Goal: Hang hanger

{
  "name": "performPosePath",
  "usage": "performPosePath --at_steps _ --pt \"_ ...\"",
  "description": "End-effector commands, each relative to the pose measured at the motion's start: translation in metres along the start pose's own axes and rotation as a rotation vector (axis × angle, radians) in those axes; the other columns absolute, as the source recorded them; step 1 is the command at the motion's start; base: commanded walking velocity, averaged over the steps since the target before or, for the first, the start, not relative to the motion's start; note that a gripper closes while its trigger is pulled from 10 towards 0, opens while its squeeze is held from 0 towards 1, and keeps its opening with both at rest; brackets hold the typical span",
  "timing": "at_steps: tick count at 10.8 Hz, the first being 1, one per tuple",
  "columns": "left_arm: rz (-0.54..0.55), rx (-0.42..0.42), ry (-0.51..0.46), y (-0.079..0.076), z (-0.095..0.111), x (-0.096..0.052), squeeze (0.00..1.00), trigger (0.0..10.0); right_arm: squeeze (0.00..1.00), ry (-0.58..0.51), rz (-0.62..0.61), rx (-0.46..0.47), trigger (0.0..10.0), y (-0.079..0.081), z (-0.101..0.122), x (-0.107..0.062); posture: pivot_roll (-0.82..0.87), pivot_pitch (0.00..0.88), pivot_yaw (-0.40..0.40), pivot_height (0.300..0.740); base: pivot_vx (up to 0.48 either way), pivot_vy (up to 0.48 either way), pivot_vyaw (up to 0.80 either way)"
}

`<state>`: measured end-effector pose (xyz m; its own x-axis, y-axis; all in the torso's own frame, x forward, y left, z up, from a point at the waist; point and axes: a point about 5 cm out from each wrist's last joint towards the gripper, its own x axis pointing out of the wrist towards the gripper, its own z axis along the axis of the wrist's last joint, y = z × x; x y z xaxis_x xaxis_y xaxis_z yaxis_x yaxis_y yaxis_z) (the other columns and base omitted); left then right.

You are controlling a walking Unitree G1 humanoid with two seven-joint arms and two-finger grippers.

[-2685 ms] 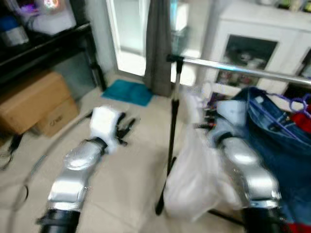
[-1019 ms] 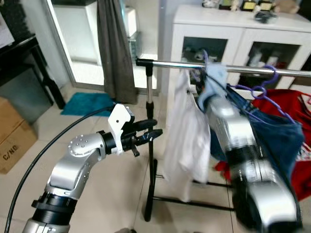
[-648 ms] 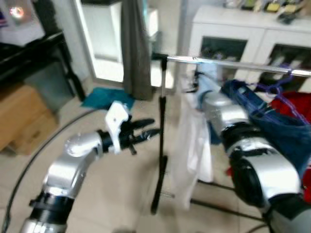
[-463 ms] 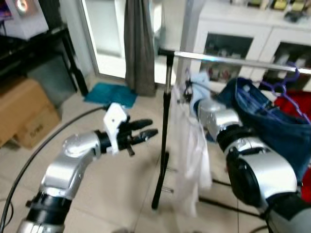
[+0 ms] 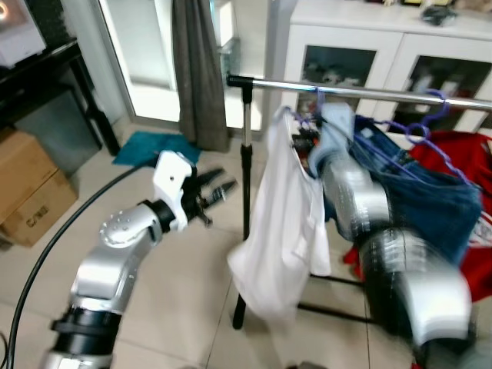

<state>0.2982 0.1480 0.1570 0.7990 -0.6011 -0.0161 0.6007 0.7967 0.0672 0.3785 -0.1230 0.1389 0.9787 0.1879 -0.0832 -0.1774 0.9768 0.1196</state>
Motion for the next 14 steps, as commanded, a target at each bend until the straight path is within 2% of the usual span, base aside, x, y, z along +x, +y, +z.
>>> performPosePath --at_steps 1,3,4,5,8,12,14 --pt "0.079 0.017 0.015 0.006 -0.003 -0.003 0.00 10.0 0.00 -0.084 0.038 -0.012 10.0 0.005 0.014 -0.007 -0.10 0.000 0.025 0.740 0.000 0.000 0.00" --pt "0.126 0.008 0.008 0.000 -0.006 -0.007 0.00 10.0 0.00 -0.174 0.005 -0.010 10.0 -0.002 0.008 -0.053 -0.12 0.000 0.030 0.740 0.000 0.000 0.00" --pt "0.132 -0.016 0.004 -0.007 -0.008 -0.008 0.00 10.0 0.00 -0.175 -0.033 -0.036 10.0 -0.009 0.004 -0.075 -0.12 0.000 0.032 0.740 0.000 0.000 0.00" --pt "0.111 -0.022 0.011 -0.016 -0.012 -0.008 0.00 10.0 0.00 -0.152 -0.072 -0.017 10.0 -0.014 0.003 -0.092 -0.13 0.000 0.030 0.740 0.240 0.000 0.00" --pt "0.097 -0.030 0.027 -0.022 -0.016 -0.011 0.00 10.0 0.00 -0.128 -0.076 -0.042 10.0 -0.007 0.002 -0.109 -0.12 0.000 0.017 0.740 0.299 0.000 0.00" --pt "0.109 -0.046 0.028 -0.024 -0.017 -0.016 0.00 10.0 0.00 -0.099 -0.054 -0.049 10.0 -0.001 0.004 -0.112 -0.11 0.000 0.010 0.740 0.347 0.000 0.00" --pt "0.105 -0.047 0.030 -0.024 -0.016 -0.015 0.00 10.0 0.00 -0.068 -0.039 -0.124 10.0 0.002 0.003 -0.110 -0.12 0.000 0.012 0.740 0.349 0.000 0.40"
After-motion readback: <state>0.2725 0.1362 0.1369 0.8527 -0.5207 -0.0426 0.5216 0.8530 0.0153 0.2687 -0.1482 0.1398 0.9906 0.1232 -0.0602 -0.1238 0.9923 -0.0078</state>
